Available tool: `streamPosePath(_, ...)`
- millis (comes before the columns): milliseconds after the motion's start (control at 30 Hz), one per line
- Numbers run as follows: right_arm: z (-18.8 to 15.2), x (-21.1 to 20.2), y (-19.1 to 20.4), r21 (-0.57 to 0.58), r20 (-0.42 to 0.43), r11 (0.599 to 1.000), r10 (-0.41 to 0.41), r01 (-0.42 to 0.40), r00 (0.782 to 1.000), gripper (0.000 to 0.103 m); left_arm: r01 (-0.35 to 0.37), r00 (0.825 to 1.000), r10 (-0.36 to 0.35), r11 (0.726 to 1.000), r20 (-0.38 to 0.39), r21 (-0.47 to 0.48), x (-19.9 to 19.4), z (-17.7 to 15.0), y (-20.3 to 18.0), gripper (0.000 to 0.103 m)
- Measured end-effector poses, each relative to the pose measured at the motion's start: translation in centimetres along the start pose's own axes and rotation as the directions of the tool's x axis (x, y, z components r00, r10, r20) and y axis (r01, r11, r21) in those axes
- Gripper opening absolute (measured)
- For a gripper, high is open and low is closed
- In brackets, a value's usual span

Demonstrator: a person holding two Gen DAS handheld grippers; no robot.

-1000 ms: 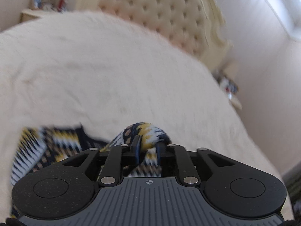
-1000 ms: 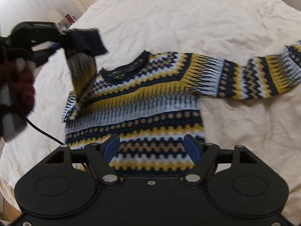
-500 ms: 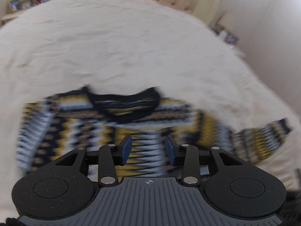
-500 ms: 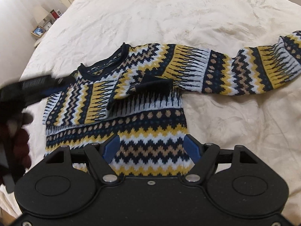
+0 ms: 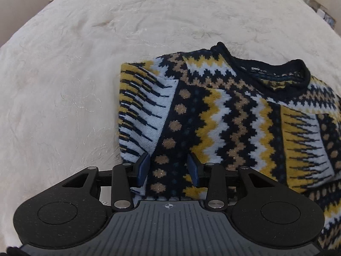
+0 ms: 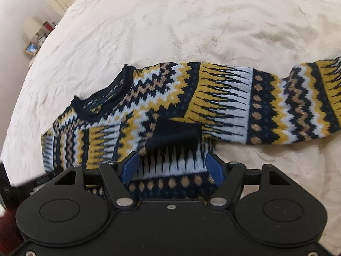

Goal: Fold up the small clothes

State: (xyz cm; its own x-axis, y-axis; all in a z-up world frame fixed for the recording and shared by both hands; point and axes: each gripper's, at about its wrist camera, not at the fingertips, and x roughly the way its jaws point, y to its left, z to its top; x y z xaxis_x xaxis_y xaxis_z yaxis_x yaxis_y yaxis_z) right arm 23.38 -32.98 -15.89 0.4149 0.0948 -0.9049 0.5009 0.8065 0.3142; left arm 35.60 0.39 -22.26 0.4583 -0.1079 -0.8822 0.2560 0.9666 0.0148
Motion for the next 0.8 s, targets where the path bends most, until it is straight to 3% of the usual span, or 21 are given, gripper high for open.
streamPosePath(267,1.1,2.8,-1.7,0.181,-0.056,0.983,0.051,-0.040,0.997,0.071,0.004,1.000,-0.004,1.000,0.025,-0.002,-0.4,-1.2,0.1,0.038)
streamPosePath(333,1.2,3.5,-2.4,0.249,-0.064,0.967,0.070,-0.052,0.996,0.063,0.005,1.000,-0.005,1.000,0.021,0.003,-0.2,-1.0,0.1,0.038)
streamPosePath(467,1.5,4.6,-3.6,0.382,-0.048,0.921,0.107,-0.081,0.993,0.056,0.012,1.000,-0.012,1.000,0.014,-0.007,-0.2,-0.9,0.1,0.038)
streamPosePath(500,1.6,4.9,-3.7,0.398,-0.048,0.914,0.107,-0.079,0.993,0.047,0.012,1.000,-0.012,1.000,0.013,-0.006,-0.2,-1.0,0.1,0.038)
streamPosePath(533,1.7,5.2,-3.6,0.402,-0.054,0.913,0.103,-0.073,0.993,0.030,0.011,1.000,-0.011,1.000,0.014,-0.006,-0.2,-1.0,0.1,0.038)
streamPosePath(600,2.0,5.2,-3.0,0.369,-0.051,0.927,0.092,-0.067,0.994,0.013,0.012,1.000,-0.012,1.000,0.014,-0.010,-0.2,-1.0,0.2,0.038)
streamPosePath(667,2.5,3.8,-1.2,0.249,0.003,0.964,0.090,-0.088,0.996,0.012,0.015,1.000,-0.015,1.000,0.012,-0.016,-0.2,-1.0,0.2,0.038)
streamPosePath(733,2.9,1.2,1.5,0.055,0.097,0.990,0.127,-0.133,0.987,0.012,0.020,1.000,-0.020,1.000,0.011,-0.020,-0.2,-1.0,0.3,0.038)
streamPosePath(800,2.9,-1.3,3.3,-0.106,0.178,0.981,0.183,-0.166,0.967,0.012,0.022,1.000,-0.021,1.000,0.012,-0.020,-0.2,-1.0,0.2,0.038)
